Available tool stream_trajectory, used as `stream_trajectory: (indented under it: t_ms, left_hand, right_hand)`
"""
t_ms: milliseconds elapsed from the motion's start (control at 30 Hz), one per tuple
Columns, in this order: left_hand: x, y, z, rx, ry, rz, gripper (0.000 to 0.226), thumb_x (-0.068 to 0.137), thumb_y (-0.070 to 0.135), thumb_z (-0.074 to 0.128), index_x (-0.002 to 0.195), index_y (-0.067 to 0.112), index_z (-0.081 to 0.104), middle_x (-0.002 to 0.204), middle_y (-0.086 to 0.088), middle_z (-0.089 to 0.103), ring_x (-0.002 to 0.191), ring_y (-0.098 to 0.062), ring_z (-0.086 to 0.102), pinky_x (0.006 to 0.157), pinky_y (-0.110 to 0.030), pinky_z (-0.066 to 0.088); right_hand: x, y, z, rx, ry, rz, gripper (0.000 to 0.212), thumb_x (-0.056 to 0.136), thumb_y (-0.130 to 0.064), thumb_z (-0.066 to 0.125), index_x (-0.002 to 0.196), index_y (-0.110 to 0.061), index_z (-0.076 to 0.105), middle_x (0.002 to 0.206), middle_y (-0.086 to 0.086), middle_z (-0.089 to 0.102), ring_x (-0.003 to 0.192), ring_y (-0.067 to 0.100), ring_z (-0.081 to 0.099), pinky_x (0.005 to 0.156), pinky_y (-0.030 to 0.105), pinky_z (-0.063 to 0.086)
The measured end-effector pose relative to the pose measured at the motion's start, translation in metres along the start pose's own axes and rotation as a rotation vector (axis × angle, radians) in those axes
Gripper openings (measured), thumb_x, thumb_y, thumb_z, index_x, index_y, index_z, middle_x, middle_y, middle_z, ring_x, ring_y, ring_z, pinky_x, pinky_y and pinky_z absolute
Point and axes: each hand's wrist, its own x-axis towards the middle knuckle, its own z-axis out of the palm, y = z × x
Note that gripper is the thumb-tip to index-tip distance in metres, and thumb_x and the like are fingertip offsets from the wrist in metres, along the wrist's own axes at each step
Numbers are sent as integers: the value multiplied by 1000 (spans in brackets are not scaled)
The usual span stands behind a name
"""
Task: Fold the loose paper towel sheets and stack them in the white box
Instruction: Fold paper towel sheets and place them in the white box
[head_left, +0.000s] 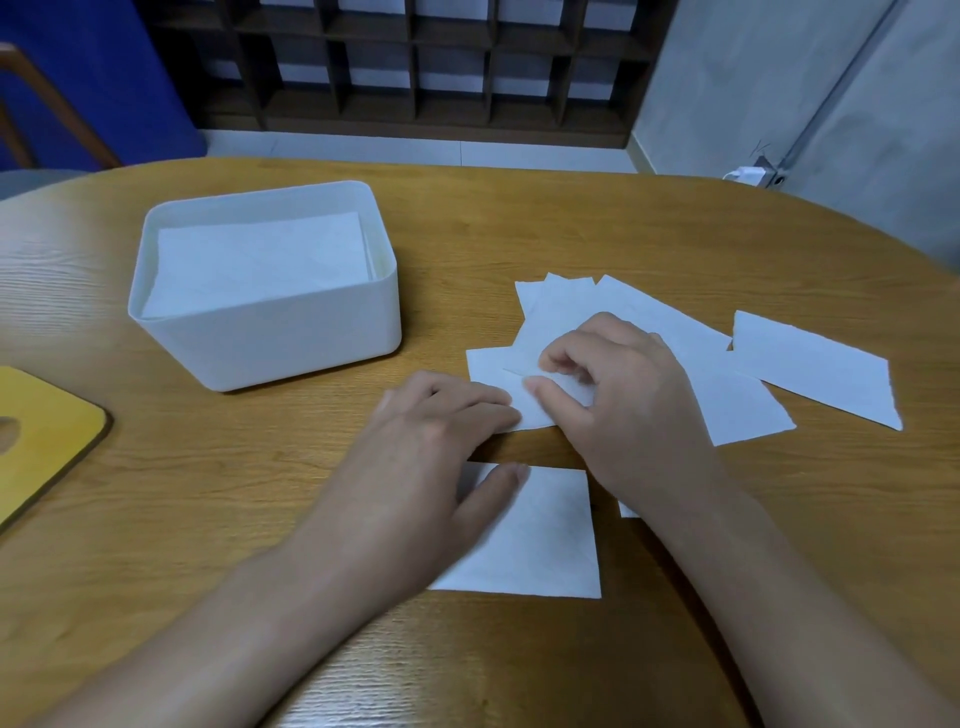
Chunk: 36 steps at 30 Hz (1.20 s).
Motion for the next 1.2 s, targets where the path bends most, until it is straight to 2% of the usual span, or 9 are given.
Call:
stream_trajectory:
  t_ms: [67,233,600,733,833,900,1100,1167,1200]
  left_hand:
    - [1,1,2,-5,13,-4,38,102,51,70,133,31,76,133,24,67,129,-7,53,109,-41,50]
    - [3,1,5,-22,32,-8,34,101,46,73,130,29,78,130,22,69,128,-7,55,107,-40,52]
    - [2,0,8,-60,60,1,34,99,47,70,128,29,79,128,23,70,127,-9,58,107,-43,51]
    - [3,1,5,-112,140,-24,33,98,42,70,129,29,74,121,23,68,121,-9,59,105,-35,49]
    - [5,-1,0,-82,259,-12,47,99,26,78,144,22,67,132,9,63,124,-15,58,108,-23,42]
    - [6,-4,-2,-48,291,3,54,92,17,82,144,19,67,136,3,58,125,-21,57,108,-25,42]
    - [7,-13,0,-19,337,21,22,91,10,82,110,20,77,122,5,66,108,-21,58,94,-33,47]
    - [7,-15,-2,-76,343,7,14,95,12,82,104,22,79,109,11,72,102,-17,63,88,-37,50]
    - [6,-15,-4,-131,357,-15,12,96,14,82,103,24,79,105,13,74,100,-15,65,86,-38,52]
  right_hand:
    - [2,-1,3,-39,1,-56,7,98,-25,74,94,-21,77,94,-5,66,88,20,61,85,43,45]
    - [3,2,8,-117,-4,-105,21,102,-19,60,87,-20,74,88,-1,65,82,26,59,80,49,47]
    - [1,1,14,-186,26,-88,16,101,-6,61,89,-17,64,88,0,57,82,27,53,79,45,44]
    - [1,-1,8,-71,80,-89,17,105,-10,54,93,-15,64,91,-1,58,83,26,52,81,46,43]
    - [-2,-14,4,-21,50,-154,18,108,-14,53,95,-15,65,93,-2,58,85,25,54,84,48,44]
    - [-5,-22,2,23,24,-186,17,109,-15,56,96,-15,66,94,-3,59,87,24,55,87,48,43]
    - [-16,-40,-7,395,-109,-137,12,106,-9,68,98,-17,69,97,-9,63,98,16,63,91,40,49]
    - [-19,-41,-16,500,-149,-103,5,105,-20,74,109,-19,72,107,-12,68,112,17,67,96,37,51]
    - [-19,-40,-22,512,-174,-67,21,101,-30,77,120,-22,71,115,-15,69,121,15,66,102,35,51]
